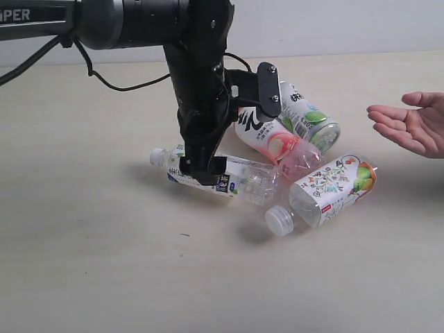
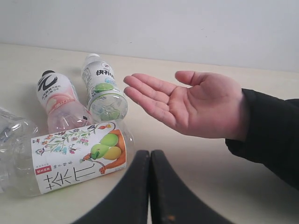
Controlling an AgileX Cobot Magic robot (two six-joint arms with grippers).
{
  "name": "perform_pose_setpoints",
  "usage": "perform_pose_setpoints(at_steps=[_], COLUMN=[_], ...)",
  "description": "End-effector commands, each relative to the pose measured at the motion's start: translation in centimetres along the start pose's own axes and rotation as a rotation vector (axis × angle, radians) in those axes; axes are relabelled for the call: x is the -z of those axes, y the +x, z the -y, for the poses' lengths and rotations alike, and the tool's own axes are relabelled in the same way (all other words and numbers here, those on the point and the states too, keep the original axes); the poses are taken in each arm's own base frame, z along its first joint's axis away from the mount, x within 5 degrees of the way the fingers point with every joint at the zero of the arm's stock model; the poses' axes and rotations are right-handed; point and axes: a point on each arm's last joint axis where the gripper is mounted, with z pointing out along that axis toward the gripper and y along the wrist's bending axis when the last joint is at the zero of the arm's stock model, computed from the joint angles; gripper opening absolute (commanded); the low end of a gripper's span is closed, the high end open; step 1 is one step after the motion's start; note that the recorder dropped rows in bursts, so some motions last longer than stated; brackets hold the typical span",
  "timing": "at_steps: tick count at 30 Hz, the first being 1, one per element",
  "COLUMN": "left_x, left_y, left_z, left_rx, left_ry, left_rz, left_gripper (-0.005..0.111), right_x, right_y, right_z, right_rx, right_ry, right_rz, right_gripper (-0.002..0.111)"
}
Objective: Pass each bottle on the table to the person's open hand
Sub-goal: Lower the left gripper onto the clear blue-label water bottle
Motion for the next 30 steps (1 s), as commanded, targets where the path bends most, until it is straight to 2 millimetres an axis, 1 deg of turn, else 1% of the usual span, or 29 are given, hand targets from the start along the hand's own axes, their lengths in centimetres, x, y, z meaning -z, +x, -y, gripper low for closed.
perform_pose_setpoints(at_steps=[1,4,10,21,26,30], left_x=[-0.3,-0.6,-2.6,-4.3,-5.7,-6.0], left_y=[-0.3,-0.3,-0.7,-0.8,-0.9,-1.0], left_z=[-0.2,-0.2,-0.4,-0.3,-0.2,-0.3], left_rx=[-0.028,-0.035,-0.039,-0.042,-0.047,-0.047], left_ry=[-0.015,-0.016,-0.018,0.002,0.009,0.003], left_rz=[0.009,0.010,0.011,-0.004,-0.008,-0.001], left_gripper=[0.097,0.097,0.097,0.097,0.097,0.097], right_x=[0.0,0.0,0.0,0.0,0.0,0.0], right_y=[0.0,0.0,0.0,0.0,0.0,0.0], right_z=[0.0,0.0,0.0,0.0,0.0,0.0], right_rx=[0.004,0.004,0.004,0.004,0.004,0.004], right_ry=[0.005,0.005,0.005,0.005,0.005,0.005], right_rz=[0.007,0.007,0.007,0.007,0.007,0.007], right_gripper=[0.000,0.000,0.000,0.000,0.000,0.000])
